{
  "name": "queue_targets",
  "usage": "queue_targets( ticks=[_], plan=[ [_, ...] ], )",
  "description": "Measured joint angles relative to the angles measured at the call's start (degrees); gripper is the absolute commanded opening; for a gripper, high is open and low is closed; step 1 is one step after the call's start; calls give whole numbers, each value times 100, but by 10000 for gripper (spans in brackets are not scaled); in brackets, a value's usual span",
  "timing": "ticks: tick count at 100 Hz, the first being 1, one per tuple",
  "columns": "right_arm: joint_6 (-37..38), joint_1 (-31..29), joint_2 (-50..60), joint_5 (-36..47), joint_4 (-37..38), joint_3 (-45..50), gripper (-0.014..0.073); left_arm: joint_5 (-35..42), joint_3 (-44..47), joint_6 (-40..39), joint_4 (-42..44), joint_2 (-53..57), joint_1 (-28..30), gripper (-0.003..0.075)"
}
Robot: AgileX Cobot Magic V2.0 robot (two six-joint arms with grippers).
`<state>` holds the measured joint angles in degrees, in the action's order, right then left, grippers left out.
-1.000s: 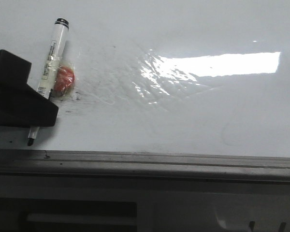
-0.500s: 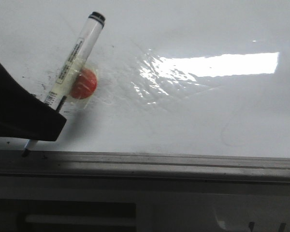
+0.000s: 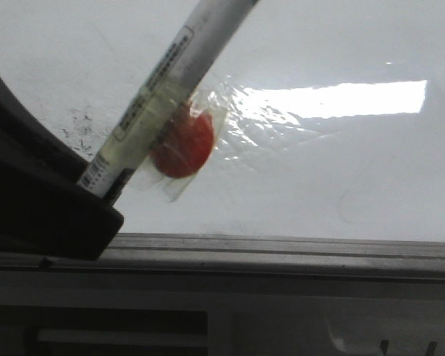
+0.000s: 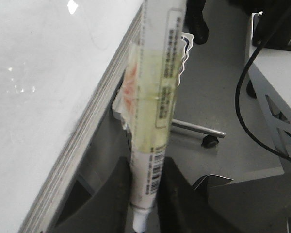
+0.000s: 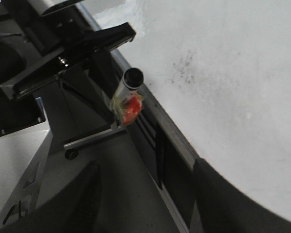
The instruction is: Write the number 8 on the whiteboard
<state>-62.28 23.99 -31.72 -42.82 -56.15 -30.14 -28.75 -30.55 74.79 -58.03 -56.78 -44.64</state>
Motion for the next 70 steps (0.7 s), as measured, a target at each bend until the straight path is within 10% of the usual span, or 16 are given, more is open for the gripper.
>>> queue_targets(
  ticks=[70],
  plan=[
    [-2136, 1107, -2358, 286, -1299, -665, 408, -15, -8, 1698, -608, 0, 0, -20]
  ],
)
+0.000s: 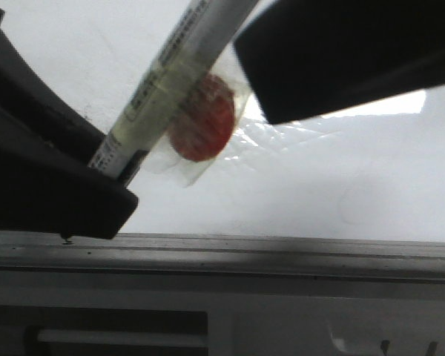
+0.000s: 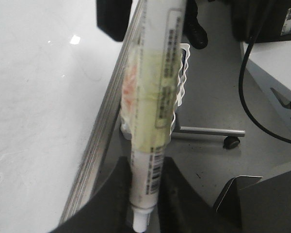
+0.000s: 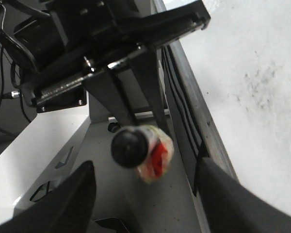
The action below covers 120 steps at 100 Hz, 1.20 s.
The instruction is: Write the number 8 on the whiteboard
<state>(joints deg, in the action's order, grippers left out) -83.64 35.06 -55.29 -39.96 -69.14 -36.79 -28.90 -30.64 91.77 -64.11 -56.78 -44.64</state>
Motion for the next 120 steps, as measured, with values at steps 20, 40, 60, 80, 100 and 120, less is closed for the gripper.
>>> queue_targets(
  ticks=[20, 40, 60, 80, 100, 120],
  plan=[
    [-252, 313, -495, 281, -267, -192, 407, -112, 0, 201, -9, 0, 0, -20],
    [-516, 532, -831, 334, -462, -265, 407, -120, 0, 282, -9, 0, 0, -20],
    [-560, 675, -1005, 437, -473, -311, 321, -134, 0, 304, -9, 0, 0, -20],
    [-601, 686, -1087, 476, -507, -311, 126, -72, 0, 293, -22, 0, 0, -20],
    [-681, 686, -1111, 654, -455, -314, -8, -30, 20, 147, -85, 0, 0, -20],
    [-700, 686, -1111, 716, -455, -314, -44, 25, 20, 112, -108, 0, 0, -14]
  ],
)
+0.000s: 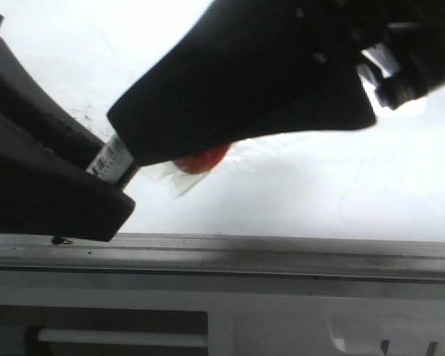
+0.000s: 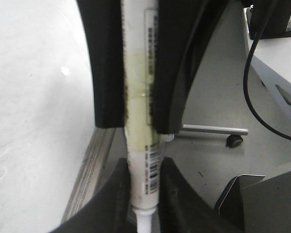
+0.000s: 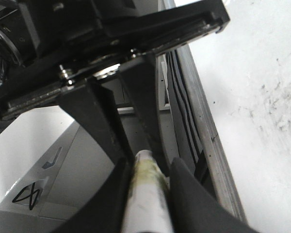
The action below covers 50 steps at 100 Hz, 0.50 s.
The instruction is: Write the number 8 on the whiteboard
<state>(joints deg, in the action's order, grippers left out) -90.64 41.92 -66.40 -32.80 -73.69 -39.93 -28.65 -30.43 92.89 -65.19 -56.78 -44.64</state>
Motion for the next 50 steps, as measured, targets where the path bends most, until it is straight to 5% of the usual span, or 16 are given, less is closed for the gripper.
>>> queue_targets(
  ticks=[12, 27, 50],
  plan=[
    [0, 0, 27, 143, -10, -10, -43, 123, 13, 16, -124, 0, 0, 125],
    [77, 12, 256, 564, -48, 11, -43, 330, -12, 129, -643, 116, 0, 462],
    [112, 12, 1285, 1664, -138, 435, -43, 1412, 47, -543, -945, 982, 0, 445]
  ],
)
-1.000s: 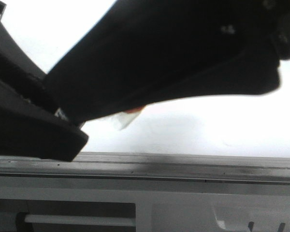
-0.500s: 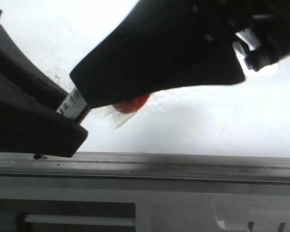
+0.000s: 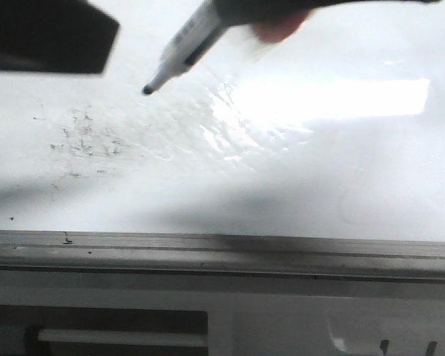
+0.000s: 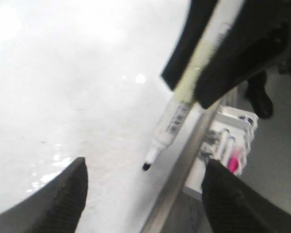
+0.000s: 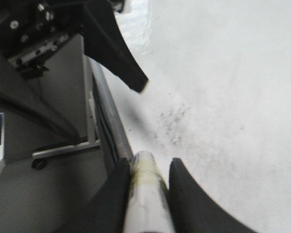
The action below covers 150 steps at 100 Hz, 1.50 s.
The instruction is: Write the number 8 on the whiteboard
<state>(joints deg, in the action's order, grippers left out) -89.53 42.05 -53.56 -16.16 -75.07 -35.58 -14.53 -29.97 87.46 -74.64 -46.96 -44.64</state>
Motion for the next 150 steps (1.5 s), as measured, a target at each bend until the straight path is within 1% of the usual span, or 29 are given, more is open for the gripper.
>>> queue_targets(
  ticks=[11, 14, 24, 36, 41, 51, 73, 150],
  plan=[
    [0, 0, 629, 476, -23, 327, -43, 640, 236, -264, -317, 641, 0, 386],
    [0, 0, 791, 582, -35, 407, -43, 813, 321, -312, -485, 808, 0, 374],
    [0, 0, 1384, 879, -71, 700, -43, 1453, 643, -373, -1055, 1420, 0, 299],
    [12, 0, 1942, 1021, -120, 993, -43, 1903, 1014, -407, -1552, 2075, 0, 171],
    [12, 0, 2082, 1036, -147, 1089, -44, 1941, 1113, -407, -1643, 2279, 0, 99],
    [12, 0, 2190, 1057, -169, 1188, -44, 1942, 1230, -407, -1707, 2557, 0, -20],
    [12, 0, 2212, 1070, -209, 1211, -44, 1722, 1266, -407, -1734, 2627, 0, -20],
    [25, 0, 2212, 1132, -222, 1211, -44, 1709, 1266, -407, -1734, 2640, 0, -20]
  ],
)
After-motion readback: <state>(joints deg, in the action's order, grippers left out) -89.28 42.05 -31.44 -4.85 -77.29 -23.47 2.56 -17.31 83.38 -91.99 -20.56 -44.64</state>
